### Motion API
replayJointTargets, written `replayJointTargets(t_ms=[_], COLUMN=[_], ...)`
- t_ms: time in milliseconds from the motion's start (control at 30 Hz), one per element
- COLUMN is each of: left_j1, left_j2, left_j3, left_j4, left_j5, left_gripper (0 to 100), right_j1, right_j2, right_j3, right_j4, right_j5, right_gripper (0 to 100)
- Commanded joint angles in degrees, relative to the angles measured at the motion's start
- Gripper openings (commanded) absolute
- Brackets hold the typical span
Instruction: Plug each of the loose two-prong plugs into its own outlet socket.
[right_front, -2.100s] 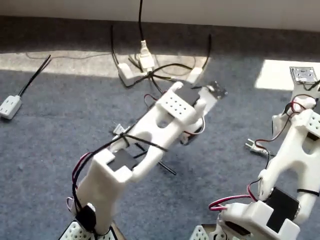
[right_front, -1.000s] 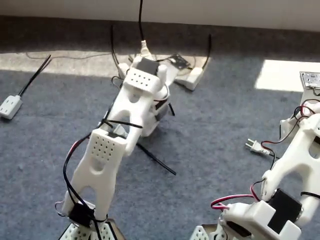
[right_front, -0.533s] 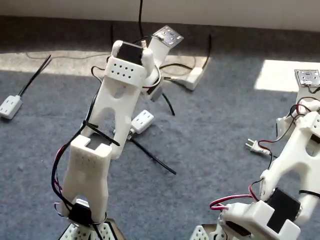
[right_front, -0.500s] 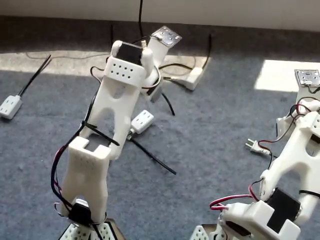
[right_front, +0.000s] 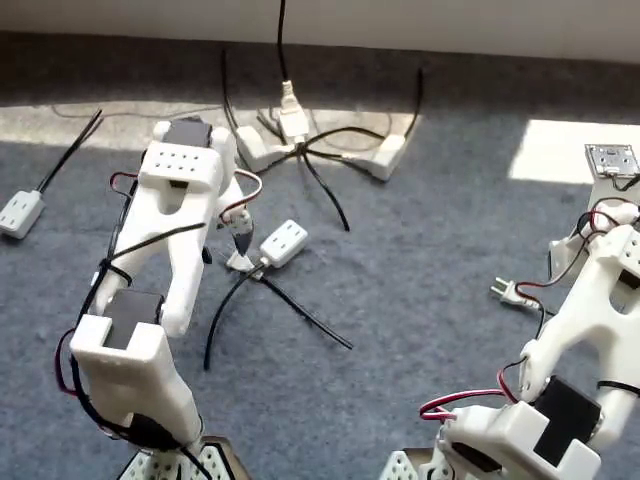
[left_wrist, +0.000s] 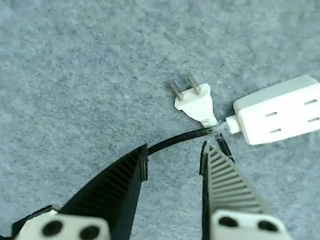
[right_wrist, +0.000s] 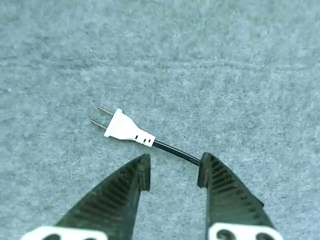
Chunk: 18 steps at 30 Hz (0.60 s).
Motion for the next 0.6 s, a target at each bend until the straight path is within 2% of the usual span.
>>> replayJointTargets(t_ms=[0, 167, 367, 567], left_j1=[-1.36, -0.84, -0.31, 3.30], left_j2=[-3.21, -3.03, -2.95, -2.95], left_j3=[4.44, 6.73, 10.07, 13.85], left_j4=[-6.24, -11.25, -12.75, -19.34], left_j5=[4.66, 5.71, 16.79, 17.32], left_gripper=[18, 18, 18, 18], right_j1=[-0.84, -0.40, -0.84, -0.48], right_j2=[-2.07, -2.15, -2.15, -2.15], right_j3=[1.27, 4.26, 6.20, 6.20], right_j4=[-1.10, -6.20, -7.69, -7.69], right_j5=[0.62, 0.62, 0.62, 0.62], right_gripper=[16.7, 16.7, 16.7, 16.7])
